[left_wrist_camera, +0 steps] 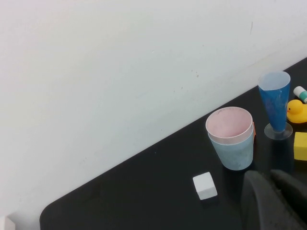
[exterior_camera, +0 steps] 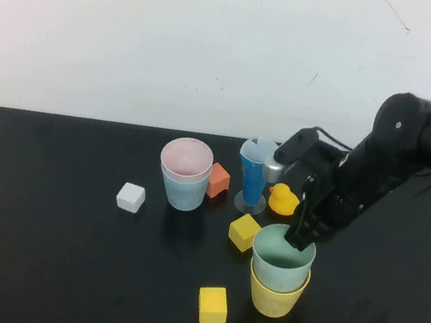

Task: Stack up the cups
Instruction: Place the green cup on the yellow cup, then pick up the yellow cup

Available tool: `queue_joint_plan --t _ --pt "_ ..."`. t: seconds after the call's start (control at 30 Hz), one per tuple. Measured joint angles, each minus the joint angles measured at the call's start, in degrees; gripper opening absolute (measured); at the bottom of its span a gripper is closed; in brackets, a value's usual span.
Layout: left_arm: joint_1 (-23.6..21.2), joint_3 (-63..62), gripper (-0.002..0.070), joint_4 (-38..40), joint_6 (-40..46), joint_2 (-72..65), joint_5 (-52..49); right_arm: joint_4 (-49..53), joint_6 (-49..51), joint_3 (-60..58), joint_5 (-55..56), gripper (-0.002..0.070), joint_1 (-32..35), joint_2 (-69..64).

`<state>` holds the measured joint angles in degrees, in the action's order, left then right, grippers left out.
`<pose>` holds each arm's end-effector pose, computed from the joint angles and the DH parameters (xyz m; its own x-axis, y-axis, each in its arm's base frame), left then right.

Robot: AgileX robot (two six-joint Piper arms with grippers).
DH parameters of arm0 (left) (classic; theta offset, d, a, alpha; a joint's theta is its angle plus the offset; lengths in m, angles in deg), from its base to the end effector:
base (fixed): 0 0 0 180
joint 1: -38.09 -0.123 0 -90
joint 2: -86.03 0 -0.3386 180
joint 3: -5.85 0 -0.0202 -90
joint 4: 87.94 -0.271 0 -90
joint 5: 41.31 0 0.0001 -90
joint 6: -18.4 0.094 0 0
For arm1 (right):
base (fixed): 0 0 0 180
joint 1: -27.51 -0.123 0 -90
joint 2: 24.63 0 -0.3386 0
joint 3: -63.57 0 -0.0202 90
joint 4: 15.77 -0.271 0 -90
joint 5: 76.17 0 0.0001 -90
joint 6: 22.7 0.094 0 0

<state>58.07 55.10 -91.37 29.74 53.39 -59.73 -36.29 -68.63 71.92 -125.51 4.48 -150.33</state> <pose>0.0690 -0.0232 0.3470 -0.0806 0.2974 -0.9514 0.3559 0.9001 0.2512 0.4239 0.2074 0.2039 -0.5161 -0.7780 -0.3583 -0.8469 0.5261 0.0775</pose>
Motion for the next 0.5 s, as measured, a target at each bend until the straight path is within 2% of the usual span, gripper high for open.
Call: queue_joint_plan --t 0.17,0.37,0.5 --pt "0.00 0.00 0.0001 0.00 -0.11 0.00 0.00 -0.11 0.00 0.00 -1.72 0.0089 0.00 -1.50" --pt "0.00 0.00 0.0001 0.00 -0.11 0.00 0.00 -0.34 0.00 0.00 -4.05 0.0253 0.00 -3.69" --pt "0.00 0.00 0.0001 0.00 -0.11 0.00 0.00 -0.68 0.00 0.00 -4.16 0.0267 0.00 -5.26"
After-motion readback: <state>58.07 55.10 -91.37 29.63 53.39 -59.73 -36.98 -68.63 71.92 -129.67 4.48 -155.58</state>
